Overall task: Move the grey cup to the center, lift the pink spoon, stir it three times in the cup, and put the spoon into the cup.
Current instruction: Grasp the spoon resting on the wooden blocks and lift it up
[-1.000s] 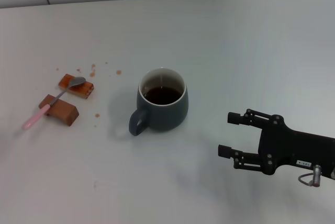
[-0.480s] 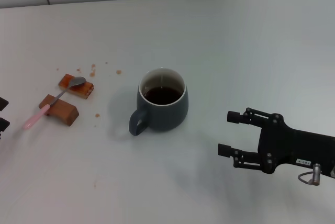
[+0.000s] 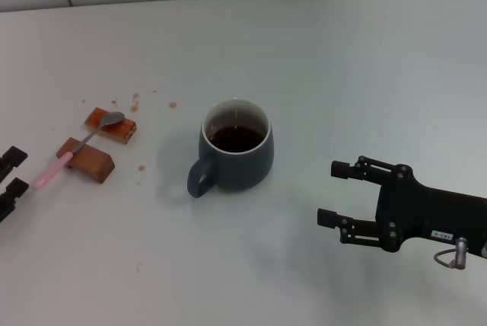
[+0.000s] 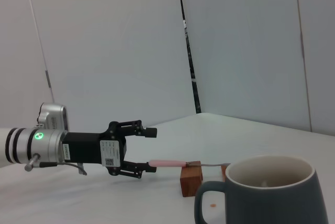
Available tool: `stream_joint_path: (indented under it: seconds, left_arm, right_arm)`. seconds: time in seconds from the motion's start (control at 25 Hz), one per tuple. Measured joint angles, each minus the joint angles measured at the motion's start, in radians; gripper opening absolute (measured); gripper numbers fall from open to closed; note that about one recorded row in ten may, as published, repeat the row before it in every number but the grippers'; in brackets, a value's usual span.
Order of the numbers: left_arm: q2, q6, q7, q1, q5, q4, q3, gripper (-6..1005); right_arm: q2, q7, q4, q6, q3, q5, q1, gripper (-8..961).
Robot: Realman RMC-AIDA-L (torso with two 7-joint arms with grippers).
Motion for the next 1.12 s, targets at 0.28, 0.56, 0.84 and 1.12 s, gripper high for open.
stream_joint_path:
  seconds: [0.28,0.56,0.84,1.12]
  left_arm:
    - [-0.003,-0.001,0.002,-0.007,0.0,-0.013,0.006,850]
    - [-0.003,0.001,0.003,-0.011,0.0,-0.027,0.008,850]
    - [-0.003,0.005,0.002,-0.018,0.0,-0.03,0.017,850]
    - [-0.003,0.001,-0.001,-0.02,0.0,-0.033,0.019,849]
  right_arm:
    - [0.0,0.0,-0.001,-0.004,0.0,0.0,-0.002,795]
    - [0.0,0.0,-0.003,-0.005,0.0,0.0,-0.003,795]
    - [0.0,0.0,-0.003,-0.009,0.0,0.0,-0.003,795]
    - [0.001,0.0,-0.003,-0.01,0.0,0.0,-0.003,795]
